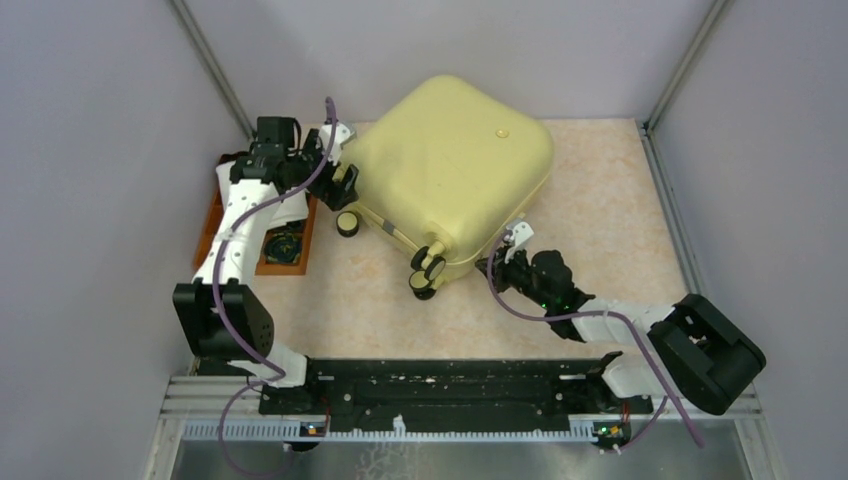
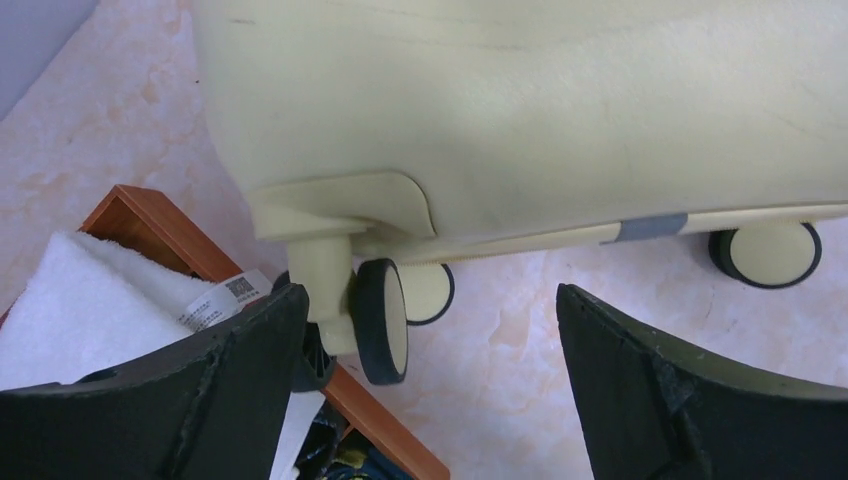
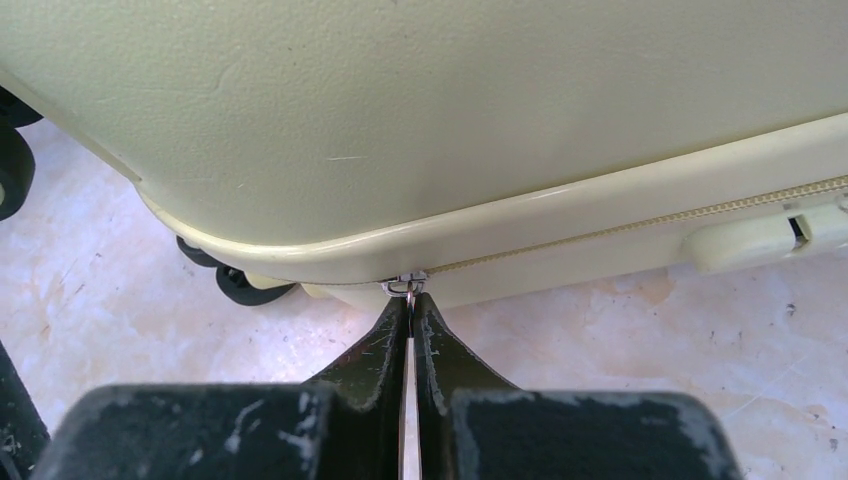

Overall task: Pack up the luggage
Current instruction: Zip the luggage at the center of the board.

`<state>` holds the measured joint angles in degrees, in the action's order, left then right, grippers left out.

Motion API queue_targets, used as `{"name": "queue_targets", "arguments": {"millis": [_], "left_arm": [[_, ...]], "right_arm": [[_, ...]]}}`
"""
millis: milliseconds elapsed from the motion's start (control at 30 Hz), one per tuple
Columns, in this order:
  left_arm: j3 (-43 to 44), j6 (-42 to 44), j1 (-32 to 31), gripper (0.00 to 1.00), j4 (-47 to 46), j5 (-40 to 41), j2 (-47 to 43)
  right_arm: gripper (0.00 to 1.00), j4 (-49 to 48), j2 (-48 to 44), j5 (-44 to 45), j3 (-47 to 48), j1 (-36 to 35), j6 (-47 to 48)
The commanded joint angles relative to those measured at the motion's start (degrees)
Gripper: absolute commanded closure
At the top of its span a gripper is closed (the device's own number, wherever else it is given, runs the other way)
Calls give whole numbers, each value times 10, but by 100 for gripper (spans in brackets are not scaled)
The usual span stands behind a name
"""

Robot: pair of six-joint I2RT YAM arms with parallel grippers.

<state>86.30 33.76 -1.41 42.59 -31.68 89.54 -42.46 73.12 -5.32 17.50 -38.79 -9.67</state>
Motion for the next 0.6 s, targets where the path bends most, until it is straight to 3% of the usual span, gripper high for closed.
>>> {"name": "queue_targets", "arguments": {"millis": [0, 167, 567], "left_arm": [[-49, 51, 5, 1, -31, -11, -69], [-59, 44, 6, 1, -72, 45, -48], [-76, 65, 8, 2, -116, 85, 21]], "right_arm": [[100, -42, -20, 4, -6, -14, -24], [100, -36, -24, 4, -8, -20, -37], [100, -32, -23, -2, -6, -29, -47]]}}
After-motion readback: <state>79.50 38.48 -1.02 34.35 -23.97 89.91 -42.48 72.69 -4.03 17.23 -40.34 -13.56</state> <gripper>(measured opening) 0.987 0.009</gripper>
